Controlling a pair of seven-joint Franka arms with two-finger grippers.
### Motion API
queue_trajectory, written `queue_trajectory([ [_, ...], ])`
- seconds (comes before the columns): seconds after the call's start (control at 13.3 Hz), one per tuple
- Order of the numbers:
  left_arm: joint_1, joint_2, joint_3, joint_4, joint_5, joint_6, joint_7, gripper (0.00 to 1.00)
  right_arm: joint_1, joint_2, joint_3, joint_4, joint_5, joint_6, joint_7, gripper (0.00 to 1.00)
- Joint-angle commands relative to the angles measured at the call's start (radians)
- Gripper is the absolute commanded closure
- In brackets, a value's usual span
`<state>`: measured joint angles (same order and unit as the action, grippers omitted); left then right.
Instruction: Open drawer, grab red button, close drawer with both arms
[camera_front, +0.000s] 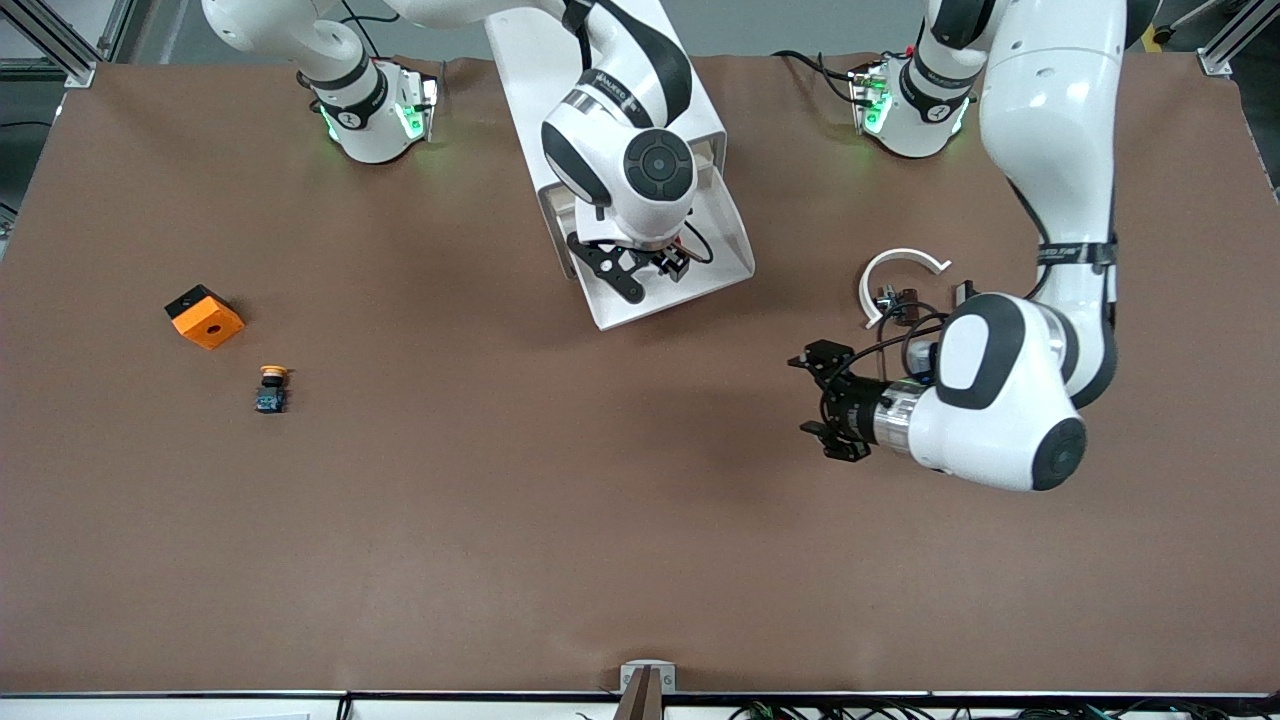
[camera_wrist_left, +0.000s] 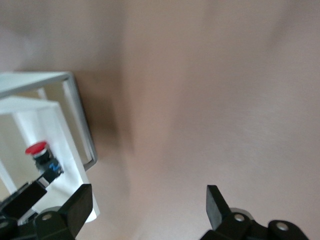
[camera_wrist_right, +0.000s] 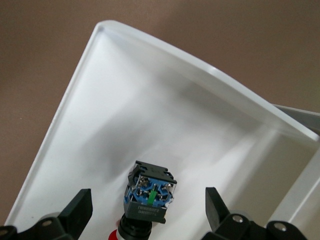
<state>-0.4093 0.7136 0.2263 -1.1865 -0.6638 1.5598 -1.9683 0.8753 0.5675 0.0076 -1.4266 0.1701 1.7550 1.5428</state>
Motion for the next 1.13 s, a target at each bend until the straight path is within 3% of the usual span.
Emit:
queue_trajectory([
  [0.0, -0.006, -0.032, 0.008, -0.012, 0.099, 0.028, 0.142, 0.00, 0.013, 0.008, -0.006, 0.000, -0.001, 0.008, 0.014, 0.00],
  [0.45, 0.001, -0.043, 0.015, -0.013, 0.237, 0.071, 0.653, 0.00, 0.013, 0.028, -0.006, 0.000, -0.001, 0.017, 0.014, 0.00],
  [0.83, -0.011, -0.078, 0.008, -0.018, 0.335, 0.098, 0.779, 0.00, 0.016, 0.031, -0.008, 0.001, -0.001, 0.020, 0.014, 0.48],
  [1.05, -0.013, -0.117, -0.002, -0.031, 0.387, 0.102, 0.841, 0.00, 0.014, 0.029, -0.006, 0.008, -0.003, 0.020, 0.014, 0.67],
])
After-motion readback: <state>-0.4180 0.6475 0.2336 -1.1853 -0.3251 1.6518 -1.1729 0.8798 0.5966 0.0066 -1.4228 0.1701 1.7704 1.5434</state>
